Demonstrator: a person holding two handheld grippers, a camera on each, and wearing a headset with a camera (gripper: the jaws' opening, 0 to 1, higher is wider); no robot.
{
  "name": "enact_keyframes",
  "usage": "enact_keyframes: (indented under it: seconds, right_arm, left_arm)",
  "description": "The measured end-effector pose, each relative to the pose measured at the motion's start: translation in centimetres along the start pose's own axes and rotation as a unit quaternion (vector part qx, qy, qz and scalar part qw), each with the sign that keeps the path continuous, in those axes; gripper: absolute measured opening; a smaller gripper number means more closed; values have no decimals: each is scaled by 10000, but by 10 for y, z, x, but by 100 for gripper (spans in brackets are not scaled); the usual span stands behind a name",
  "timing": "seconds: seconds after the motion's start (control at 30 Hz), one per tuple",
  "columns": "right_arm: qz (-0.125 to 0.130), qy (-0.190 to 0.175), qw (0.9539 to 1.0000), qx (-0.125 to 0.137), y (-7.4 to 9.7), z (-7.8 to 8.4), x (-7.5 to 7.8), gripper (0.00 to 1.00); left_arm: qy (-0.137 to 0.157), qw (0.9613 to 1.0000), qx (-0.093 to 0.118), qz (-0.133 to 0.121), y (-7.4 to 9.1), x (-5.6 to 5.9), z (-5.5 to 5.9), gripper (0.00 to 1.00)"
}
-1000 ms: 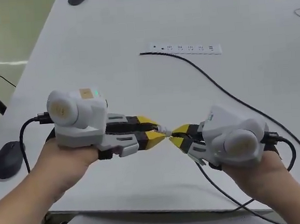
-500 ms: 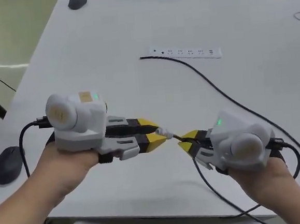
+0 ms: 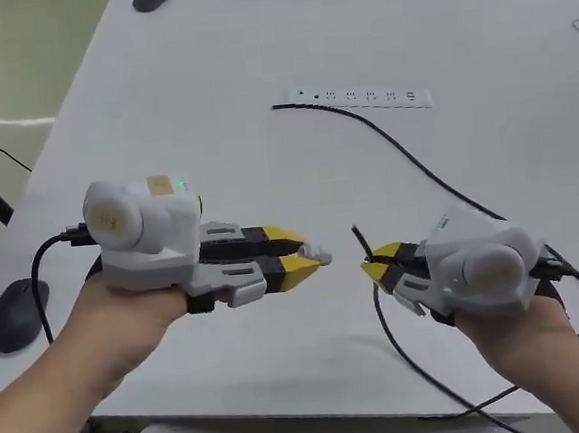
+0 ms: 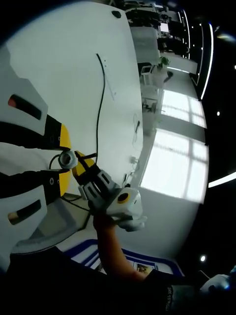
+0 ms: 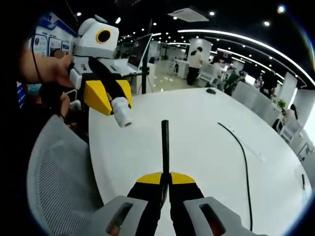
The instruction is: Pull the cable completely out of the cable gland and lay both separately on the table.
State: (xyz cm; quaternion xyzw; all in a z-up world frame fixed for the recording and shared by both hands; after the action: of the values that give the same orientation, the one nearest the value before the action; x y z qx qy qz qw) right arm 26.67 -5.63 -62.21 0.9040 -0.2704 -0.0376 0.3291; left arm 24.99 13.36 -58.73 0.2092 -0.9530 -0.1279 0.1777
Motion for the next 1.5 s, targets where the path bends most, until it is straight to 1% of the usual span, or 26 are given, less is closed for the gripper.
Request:
enact_keyframes:
  seconds: [0.13, 0.3, 0.37, 0.4, 0.57, 0.8, 0.97, 1.13, 1.17, 1.33, 1.5]
  right_arm:
    - [-8, -8, 10000, -17, -1, -1, 0, 0]
    - [-22, -4, 10000, -30, -1, -7, 0, 0]
    - [-30, -2, 10000, -36, -1, -10, 0, 0]
    - [-66, -66, 9999, -66, -2, -12, 0, 0]
    - [-28, -53, 10000, -41, -3, -21, 3, 0]
    - [7, 11, 10000, -91, -9, -32, 5, 0]
    - [5, 44, 9999, -122, -16, -40, 5, 0]
    - [32, 43, 9999, -104, -24, -52, 6, 0]
    - [37, 53, 9999, -104, -26, -55, 6, 0]
    - [35, 104, 9998, -182, -39, -62, 5, 0]
    - [28, 167, 9996, -236, -53, -71, 3, 0]
  left_arm:
    - [-14, 10000, -38, 1, -1, 0, 3, 15]
    - [10, 10000, -25, -7, -2, -3, 7, 15]
    - [14, 10000, -20, 3, -2, -3, 10, 15]
    - [5, 10000, -24, 2, -2, -4, 12, 15]
    - [24, 10000, -38, 1, -2, -6, 22, 15]
    - [47, 10000, -37, -5, 4, -11, 36, 15]
    - [110, 9999, -39, 9, 8, -16, 50, 15]
    - [200, 9998, -30, 39, 13, -19, 60, 15]
    - [205, 9998, -31, 42, 14, -19, 61, 15]
    - [293, 9995, -72, 108, 19, -22, 72, 15]
    - [371, 9992, -80, 89, 26, -28, 83, 15]
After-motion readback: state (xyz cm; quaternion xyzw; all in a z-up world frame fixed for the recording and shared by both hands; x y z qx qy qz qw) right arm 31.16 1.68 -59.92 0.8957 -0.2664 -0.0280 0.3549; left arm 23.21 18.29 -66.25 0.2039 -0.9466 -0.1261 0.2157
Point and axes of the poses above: the centre of the closed fingertips' face, and the gripper's own axes: y roughly backward along the fingers, x roughly to its right, z roughly out of its underside, the point moved 9 cm from there along y, roughly backward along the fingers
